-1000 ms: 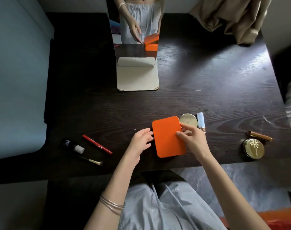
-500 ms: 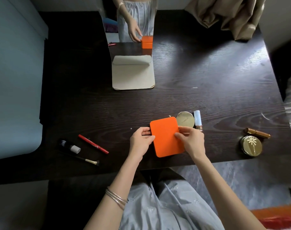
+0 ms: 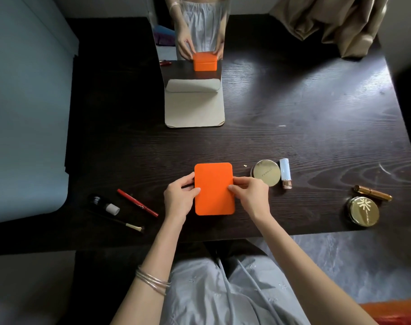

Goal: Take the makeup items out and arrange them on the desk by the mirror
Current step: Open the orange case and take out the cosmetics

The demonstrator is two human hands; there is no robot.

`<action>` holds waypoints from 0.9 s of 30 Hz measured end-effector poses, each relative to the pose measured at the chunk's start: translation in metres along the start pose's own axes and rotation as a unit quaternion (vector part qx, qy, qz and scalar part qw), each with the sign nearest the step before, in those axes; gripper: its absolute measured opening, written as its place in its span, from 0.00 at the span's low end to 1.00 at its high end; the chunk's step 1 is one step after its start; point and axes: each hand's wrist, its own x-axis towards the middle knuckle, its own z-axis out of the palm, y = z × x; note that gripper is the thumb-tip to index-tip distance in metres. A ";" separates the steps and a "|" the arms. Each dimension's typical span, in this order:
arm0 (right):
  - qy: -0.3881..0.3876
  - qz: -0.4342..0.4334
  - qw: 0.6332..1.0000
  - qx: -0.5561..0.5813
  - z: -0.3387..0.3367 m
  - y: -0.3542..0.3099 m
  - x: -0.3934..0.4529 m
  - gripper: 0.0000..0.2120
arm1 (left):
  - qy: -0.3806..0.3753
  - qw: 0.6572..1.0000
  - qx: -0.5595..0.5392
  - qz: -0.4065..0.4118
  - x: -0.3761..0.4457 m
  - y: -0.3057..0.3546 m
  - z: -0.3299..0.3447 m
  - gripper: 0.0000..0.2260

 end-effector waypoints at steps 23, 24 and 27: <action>0.011 -0.003 1.000 -0.012 0.001 0.005 0.005 0.14 | 0.004 0.999 0.047 -0.012 0.007 -0.001 0.001 0.28; 0.003 -0.006 1.000 -0.011 0.001 0.006 0.005 0.15 | -0.001 0.999 0.049 -0.011 0.007 -0.002 0.000 0.27; -0.017 0.020 1.000 0.016 0.000 0.013 0.004 0.18 | -0.024 0.998 0.060 -0.009 0.004 -0.005 -0.002 0.26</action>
